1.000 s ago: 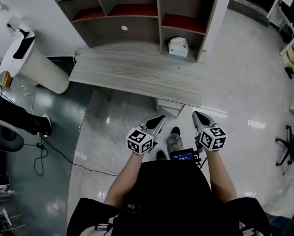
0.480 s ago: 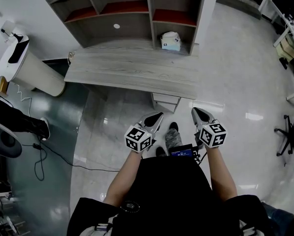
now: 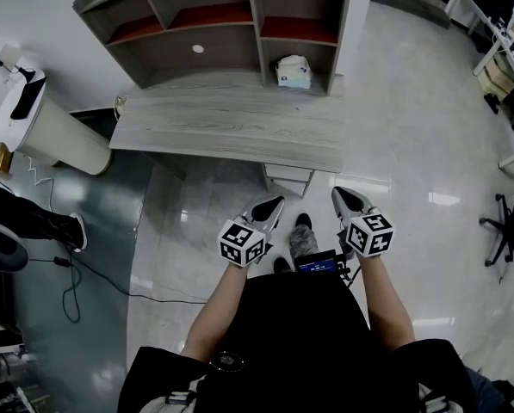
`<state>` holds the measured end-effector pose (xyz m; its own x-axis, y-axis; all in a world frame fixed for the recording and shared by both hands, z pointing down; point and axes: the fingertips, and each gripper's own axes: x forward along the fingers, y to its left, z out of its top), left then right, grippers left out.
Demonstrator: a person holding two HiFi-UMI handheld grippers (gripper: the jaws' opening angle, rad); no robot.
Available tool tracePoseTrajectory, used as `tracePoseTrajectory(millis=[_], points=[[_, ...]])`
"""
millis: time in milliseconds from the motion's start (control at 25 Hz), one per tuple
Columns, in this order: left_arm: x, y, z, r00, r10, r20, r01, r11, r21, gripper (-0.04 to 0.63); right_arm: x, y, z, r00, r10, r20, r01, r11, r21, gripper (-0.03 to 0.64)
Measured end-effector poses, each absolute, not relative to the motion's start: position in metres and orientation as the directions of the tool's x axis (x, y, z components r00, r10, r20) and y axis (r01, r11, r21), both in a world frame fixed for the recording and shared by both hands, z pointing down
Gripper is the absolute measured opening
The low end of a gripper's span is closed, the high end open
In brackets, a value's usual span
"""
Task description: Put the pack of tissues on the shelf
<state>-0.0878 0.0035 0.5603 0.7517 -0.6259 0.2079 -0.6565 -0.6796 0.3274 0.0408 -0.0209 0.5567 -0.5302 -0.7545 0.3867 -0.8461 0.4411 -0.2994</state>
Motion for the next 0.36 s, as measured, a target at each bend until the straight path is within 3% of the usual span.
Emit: tracePoseTrajectory(millis=[360], points=[[-0.0904, -0.0060, 0.5561, 0.736, -0.645, 0.207, -0.674, -0.670, 0.310, -0.009, 0.0353, -0.0264, 0.5524, -0.535, -0.751, 0.387, -0.845, 0.458, -0.277, 0.002]])
